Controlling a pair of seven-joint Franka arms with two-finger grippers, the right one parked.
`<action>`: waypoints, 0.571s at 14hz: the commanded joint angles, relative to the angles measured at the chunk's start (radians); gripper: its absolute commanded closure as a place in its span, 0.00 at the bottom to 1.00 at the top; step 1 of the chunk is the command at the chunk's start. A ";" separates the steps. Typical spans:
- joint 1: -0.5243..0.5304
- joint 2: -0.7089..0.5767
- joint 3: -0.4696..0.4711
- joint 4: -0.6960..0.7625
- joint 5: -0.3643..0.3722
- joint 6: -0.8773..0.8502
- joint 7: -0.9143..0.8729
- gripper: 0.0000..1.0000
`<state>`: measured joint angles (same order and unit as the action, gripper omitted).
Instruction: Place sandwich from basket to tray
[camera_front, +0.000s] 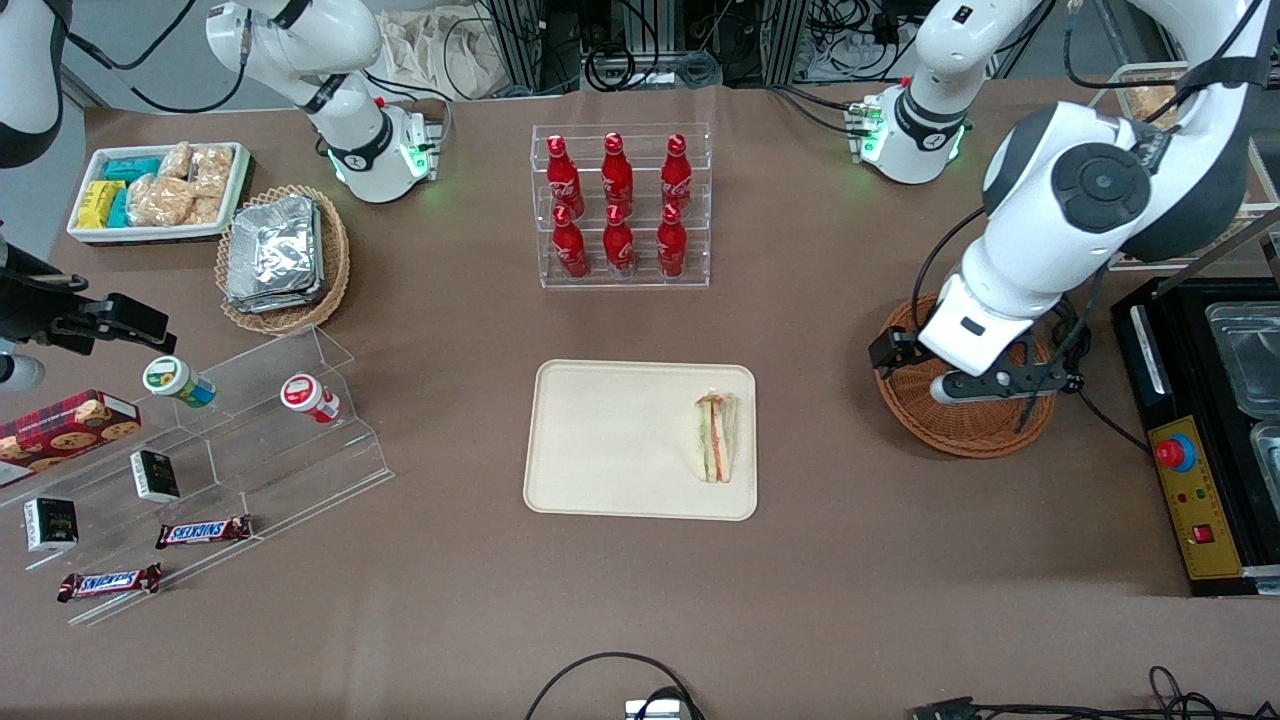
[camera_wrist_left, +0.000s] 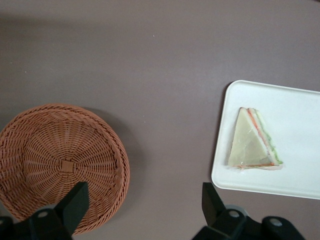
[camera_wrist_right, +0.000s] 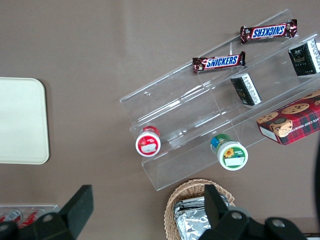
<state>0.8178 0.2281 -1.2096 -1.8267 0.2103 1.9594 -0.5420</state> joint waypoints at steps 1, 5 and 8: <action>0.015 0.007 -0.012 0.006 -0.012 -0.024 0.007 0.00; -0.038 -0.021 0.091 -0.002 -0.014 -0.102 0.019 0.00; -0.185 -0.071 0.269 0.000 -0.022 -0.109 0.017 0.00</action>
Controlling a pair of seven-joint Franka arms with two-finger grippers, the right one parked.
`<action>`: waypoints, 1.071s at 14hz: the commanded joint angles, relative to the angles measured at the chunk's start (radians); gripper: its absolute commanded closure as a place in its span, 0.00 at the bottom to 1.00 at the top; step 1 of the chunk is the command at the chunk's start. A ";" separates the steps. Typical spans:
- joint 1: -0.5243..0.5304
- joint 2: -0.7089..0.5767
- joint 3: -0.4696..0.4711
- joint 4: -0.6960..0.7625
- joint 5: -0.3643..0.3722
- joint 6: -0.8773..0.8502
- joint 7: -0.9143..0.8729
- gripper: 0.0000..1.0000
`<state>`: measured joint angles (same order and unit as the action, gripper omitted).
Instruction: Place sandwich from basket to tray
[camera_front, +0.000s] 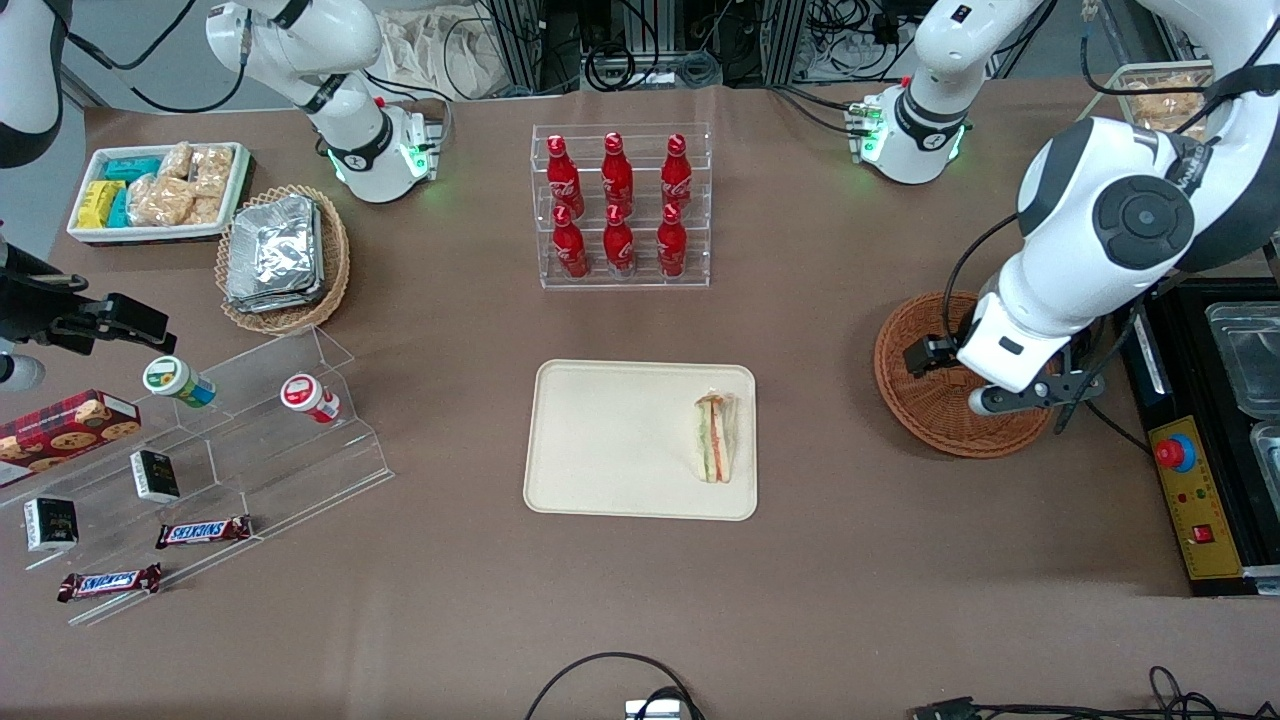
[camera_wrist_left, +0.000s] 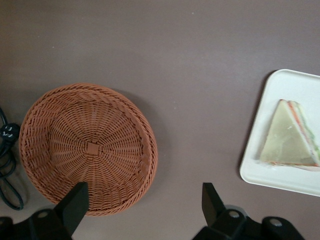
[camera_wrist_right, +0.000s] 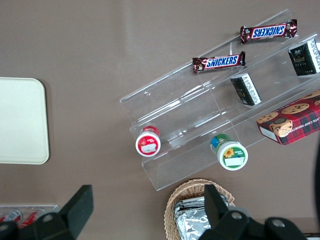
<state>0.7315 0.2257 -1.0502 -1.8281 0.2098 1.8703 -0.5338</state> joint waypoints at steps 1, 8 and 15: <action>-0.160 -0.097 0.180 0.004 -0.050 -0.020 0.009 0.00; -0.504 -0.279 0.662 0.004 -0.187 -0.147 0.329 0.00; -0.517 -0.208 0.710 0.157 -0.179 -0.236 0.430 0.00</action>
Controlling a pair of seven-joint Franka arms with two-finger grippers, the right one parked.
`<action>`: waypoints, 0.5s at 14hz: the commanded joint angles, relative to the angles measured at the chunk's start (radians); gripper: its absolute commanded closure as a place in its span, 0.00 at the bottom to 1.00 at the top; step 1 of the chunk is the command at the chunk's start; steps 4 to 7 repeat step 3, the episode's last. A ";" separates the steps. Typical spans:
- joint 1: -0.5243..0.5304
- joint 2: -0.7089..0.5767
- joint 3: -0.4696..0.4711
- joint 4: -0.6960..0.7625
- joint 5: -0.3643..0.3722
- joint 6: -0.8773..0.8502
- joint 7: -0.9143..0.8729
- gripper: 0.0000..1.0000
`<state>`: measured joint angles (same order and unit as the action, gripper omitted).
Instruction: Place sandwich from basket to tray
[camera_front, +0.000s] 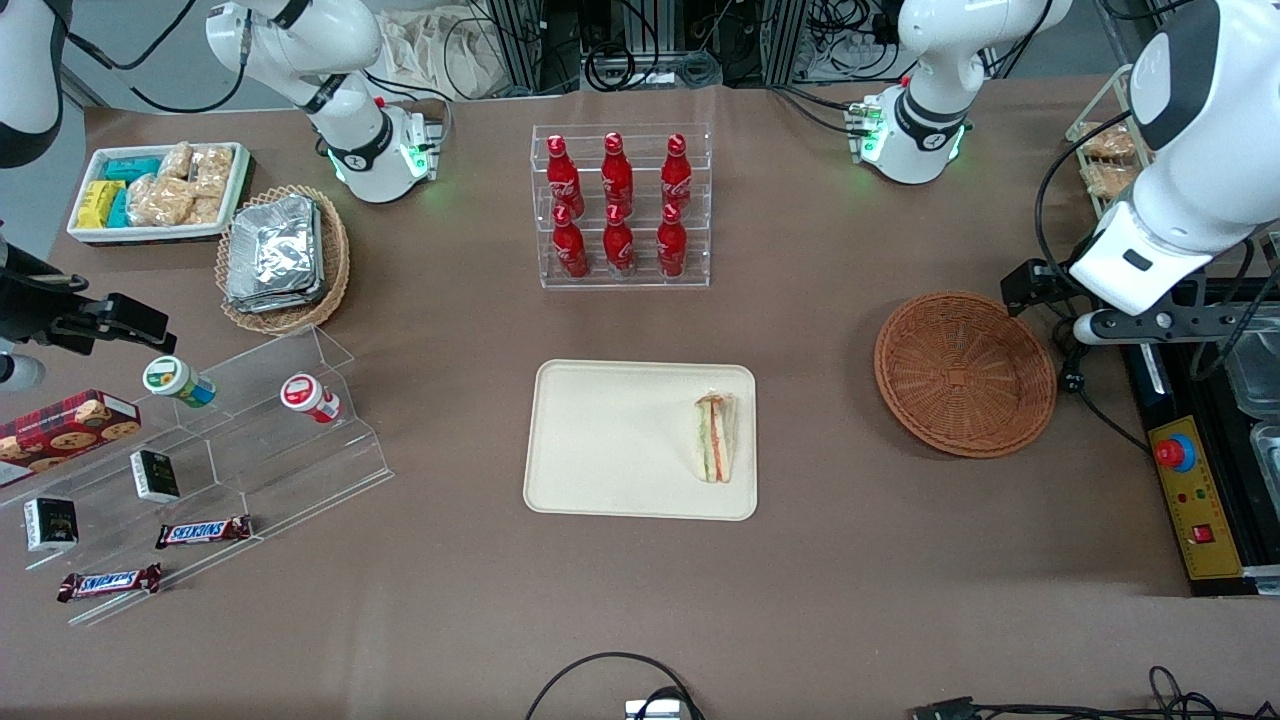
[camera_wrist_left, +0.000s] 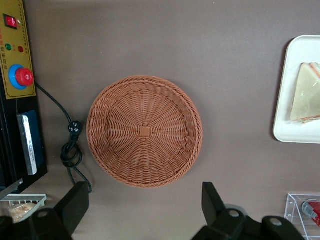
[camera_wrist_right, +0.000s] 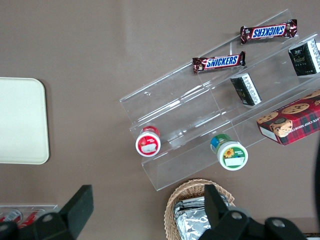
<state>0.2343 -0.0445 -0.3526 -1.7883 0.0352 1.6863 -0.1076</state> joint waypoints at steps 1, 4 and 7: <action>-0.024 0.095 0.009 0.180 -0.005 -0.124 0.002 0.00; -0.027 0.152 0.006 0.249 -0.003 -0.160 0.008 0.00; -0.027 0.152 0.006 0.249 -0.003 -0.160 0.008 0.00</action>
